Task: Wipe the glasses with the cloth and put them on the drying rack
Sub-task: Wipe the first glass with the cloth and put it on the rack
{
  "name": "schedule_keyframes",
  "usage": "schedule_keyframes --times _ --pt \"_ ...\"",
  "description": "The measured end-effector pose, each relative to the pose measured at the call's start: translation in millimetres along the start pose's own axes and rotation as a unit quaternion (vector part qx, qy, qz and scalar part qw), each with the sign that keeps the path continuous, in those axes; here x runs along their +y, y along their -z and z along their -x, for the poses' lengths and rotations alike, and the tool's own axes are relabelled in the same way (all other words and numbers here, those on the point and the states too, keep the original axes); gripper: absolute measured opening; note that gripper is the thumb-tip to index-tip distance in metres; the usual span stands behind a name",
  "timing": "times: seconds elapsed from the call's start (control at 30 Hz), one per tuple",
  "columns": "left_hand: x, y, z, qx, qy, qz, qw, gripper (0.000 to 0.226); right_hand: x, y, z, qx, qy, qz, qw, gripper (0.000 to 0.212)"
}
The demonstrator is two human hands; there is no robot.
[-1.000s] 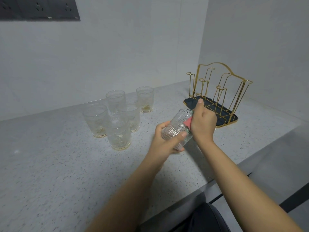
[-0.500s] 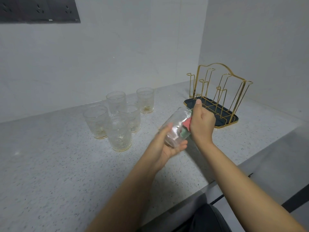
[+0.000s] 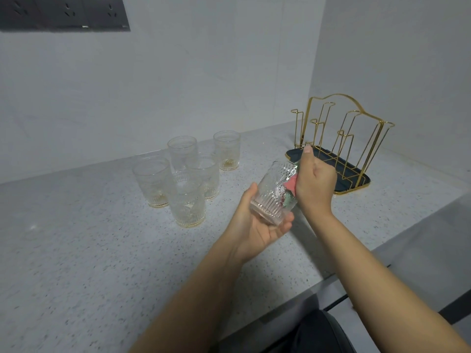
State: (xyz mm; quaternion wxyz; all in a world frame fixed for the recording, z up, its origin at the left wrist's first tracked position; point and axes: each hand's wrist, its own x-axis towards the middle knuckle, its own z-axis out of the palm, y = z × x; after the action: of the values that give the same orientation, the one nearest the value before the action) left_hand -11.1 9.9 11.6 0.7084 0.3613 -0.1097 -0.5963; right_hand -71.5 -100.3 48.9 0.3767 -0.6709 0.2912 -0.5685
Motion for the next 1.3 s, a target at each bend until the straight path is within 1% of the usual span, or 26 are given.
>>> schedule_keyframes --times 0.03,0.07,0.1,0.17,0.2,0.23,0.27,0.3,0.33,0.37,0.4,0.43,0.47,0.53,0.6,0.67,0.73,0.8,0.87,0.93,0.97,1.03,1.1,1.17,1.2,1.3 --pt "-0.7 -1.3 -0.1 -0.001 -0.002 -0.007 1.0 0.067 -1.5 0.6 -2.0 0.006 -0.007 -0.003 1.0 0.057" --pt "-3.0 -1.9 -2.6 0.002 -0.027 -0.024 0.999 0.067 -2.3 1.1 -4.0 0.014 -0.017 -0.003 1.0 0.058" --pt "-6.3 -2.4 -4.6 0.005 -0.069 -0.046 0.997 0.066 -3.0 1.2 -5.6 0.02 -0.027 0.003 0.999 0.059" --pt "-13.3 -1.0 -10.2 0.038 -0.161 -0.149 0.975 0.065 -2.3 1.9 -7.6 0.031 -0.039 0.021 0.999 0.058" --pt "-14.8 0.2 -11.5 0.06 -0.191 -0.204 0.958 0.063 -0.9 1.6 -7.7 0.034 -0.044 0.026 0.998 0.058" --pt "-14.8 0.9 -11.5 0.068 -0.205 -0.221 0.951 0.056 -0.6 1.7 -6.9 0.033 -0.044 0.024 0.998 0.057" --pt "-13.5 2.1 -11.2 0.059 -0.197 -0.203 0.957 0.048 0.5 1.3 -5.6 0.028 -0.037 0.019 0.999 0.057" --pt "-10.0 1.3 -8.1 0.046 -0.17 -0.149 0.973 0.041 0.2 1.4 -3.5 0.02 -0.023 0.008 1.0 0.057" --pt "-6.5 0.1 -5.4 0.031 -0.123 -0.078 0.989 0.042 -0.3 1.3 -1.4 0.011 -0.006 -0.002 1.0 0.057" --pt "-2.7 -1.3 -2.9 0.027 -0.071 -0.023 0.997 0.052 -1.6 1.2 0.4 0.003 0.011 -0.007 1.0 0.057" --pt "-2.4 -0.8 -2.9 0.028 -0.034 -0.002 0.999 0.063 -2.6 1.2 0.9 -0.001 0.021 -0.008 1.0 0.057" --pt "-3.2 -2.0 -2.8 0.028 -0.018 -0.001 0.999 0.07 -3.3 0.6 0.1 0.002 0.019 -0.008 1.0 0.057" --pt "-5.4 -3.1 -3.5 0.031 -0.029 -0.013 0.999 0.071 -2.9 0.0 -1.3 0.011 0.007 -0.007 1.0 0.057" --pt "-11.5 -4.0 -7.9 0.041 -0.103 -0.067 0.992 0.061 -1.4 -0.8 -4.7 0.031 -0.029 0.005 0.999 0.057" --pt "-16.2 -2.5 -11.7 0.07 -0.183 -0.159 0.968 0.058 1.4 -1.7 -5.4 0.047 -0.06 0.018 0.997 0.057" --pt "-15.2 -2.9 -10.8 0.098 -0.218 -0.206 0.949 0.06 2.4 -2.5 -4.6 0.049 -0.072 0.013 0.996 0.055" --pt "-9.9 -0.7 -7.1 0.089 -0.218 -0.175 0.956 0.06 3.6 -1.2 -3.2 0.029 -0.046 0.008 0.998 0.053" --pt "-3.9 -1.3 -2.5 0.075 -0.194 -0.133 0.969 0.062 4.6 4.9 -4.2 0.011 0.011 0.023 1.0 0.055" --pt "-3.3 -5.1 -1.3 0.079 -0.169 -0.098 0.977 0.059 6.6 15.7 -10.9 0.001 0.046 0.031 0.998 0.057" --pt "1.4 -11.1 -4.3 0.089 -0.151 -0.061 0.983 0.059 8.1 24.5 -20.0 0.01 0.047 0.028 0.998 0.062" --pt "6.4 -14.1 -6.8 0.092 -0.161 -0.063 0.981 0.06 9.5 27.8 -24.8 0.022 0.04 0.025 0.999 0.063" --pt "21.5 -24.9 -15.1 0.096 -0.199 -0.116 0.968 0.058 10.6 35.8 -34.6 0.039 0.019 0.027 0.999 0.06" --pt "37.2 -39.4 -23.6 0.101 -0.225 -0.165 0.955 0.05 10.6 41.3 -41.6 0.036 -0.013 0.044 0.998 0.056" --pt "51.9 -51.1 -38.7 0.115 -0.243 -0.202 0.942 0.048 10.5 44.5 -48.6 0.03 -0.044 0.057 0.997 0.056" --pt "58.7 -56.4 -46.5 0.126 -0.249 -0.22 0.935 0.05 10.3 45.7 -51.8 0.025 -0.057 0.059 0.996 0.056" --pt "82.1 -68.7 -75.6 0.147 -0.265 -0.265 0.915 0.07 10.3 46.2 -63.9 0.009 -0.061 0.06 0.996 0.055"
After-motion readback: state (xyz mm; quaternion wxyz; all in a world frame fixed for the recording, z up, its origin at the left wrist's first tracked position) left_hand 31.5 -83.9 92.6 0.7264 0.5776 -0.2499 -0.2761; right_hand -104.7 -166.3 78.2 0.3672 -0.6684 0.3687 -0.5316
